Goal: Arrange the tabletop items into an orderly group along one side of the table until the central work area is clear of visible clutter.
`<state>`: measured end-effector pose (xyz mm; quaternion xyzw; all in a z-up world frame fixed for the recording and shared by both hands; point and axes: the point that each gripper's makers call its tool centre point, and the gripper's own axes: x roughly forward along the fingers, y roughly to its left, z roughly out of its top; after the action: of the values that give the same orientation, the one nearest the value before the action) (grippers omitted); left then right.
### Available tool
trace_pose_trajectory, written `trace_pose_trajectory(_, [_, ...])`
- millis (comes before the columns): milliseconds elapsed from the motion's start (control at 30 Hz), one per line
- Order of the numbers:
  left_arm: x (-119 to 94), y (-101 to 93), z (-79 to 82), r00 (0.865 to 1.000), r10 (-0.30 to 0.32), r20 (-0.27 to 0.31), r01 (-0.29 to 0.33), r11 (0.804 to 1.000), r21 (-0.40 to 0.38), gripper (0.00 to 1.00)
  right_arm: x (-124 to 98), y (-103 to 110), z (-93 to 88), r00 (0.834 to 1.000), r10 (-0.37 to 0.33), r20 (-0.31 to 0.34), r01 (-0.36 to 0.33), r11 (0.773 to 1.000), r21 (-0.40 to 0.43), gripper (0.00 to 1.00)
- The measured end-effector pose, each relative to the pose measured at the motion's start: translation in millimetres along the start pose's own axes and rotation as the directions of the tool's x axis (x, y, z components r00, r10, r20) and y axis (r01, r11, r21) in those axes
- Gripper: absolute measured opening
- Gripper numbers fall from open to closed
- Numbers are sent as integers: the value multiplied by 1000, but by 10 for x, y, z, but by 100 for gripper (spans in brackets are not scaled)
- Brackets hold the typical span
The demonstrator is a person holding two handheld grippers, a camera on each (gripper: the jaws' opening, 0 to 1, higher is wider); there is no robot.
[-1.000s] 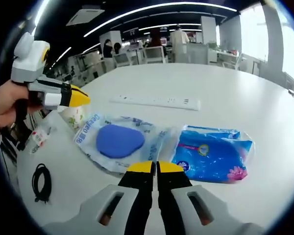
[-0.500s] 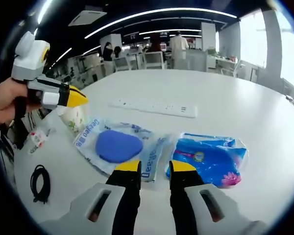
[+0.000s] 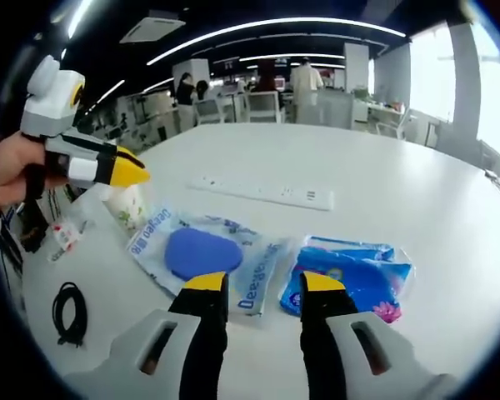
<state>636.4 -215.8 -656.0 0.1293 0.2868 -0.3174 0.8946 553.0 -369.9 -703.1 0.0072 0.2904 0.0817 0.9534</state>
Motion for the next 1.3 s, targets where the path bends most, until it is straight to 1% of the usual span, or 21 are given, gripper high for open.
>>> trace_pose_trajectory(100, [-17,39,19,1000,0,12,0,1000,-11,32,-9,0,14,1000,0,1,0,1000,-1,35])
trace_pose_trajectory(300, [-79,104,61,1000,-4,29,4,1000,-24,36,-26,-1,50,1000,0,6,0,1000,1,39])
trace_pose_trajectory(433, [-113,106,60,999,-19,32,20,999,-40,42,-46,30,94,1000,8,11,-8,1000,-3,44])
trace_pose_trajectory(567, [-151,123,56,999,-26,34,27,999,-34,43,-50,50,126,1000,18,10,-18,1000,-8,48])
trace_pose_trajectory(733, [-219,168,52,999,-33,37,35,998,-46,47,-78,70,207,1000,20,24,-20,1000,-4,53])
trace_pose_trajectory(867, [-299,205,47,999,-32,42,34,998,-49,51,-94,83,235,999,21,27,-21,1000,-7,55])
trace_pose_trajectory(1000, [-367,264,27,999,-30,43,32,998,-55,54,-132,128,270,999,22,28,-21,1000,-7,57])
trace_pose_trajectory(1100, [-416,290,-12,999,-31,36,33,997,-66,59,-147,143,286,999,24,31,-24,1000,-9,58])
trace_pose_trajectory(1300, [-512,345,-94,999,-29,26,31,996,-78,62,-216,190,314,999,26,34,-26,1000,-15,59])
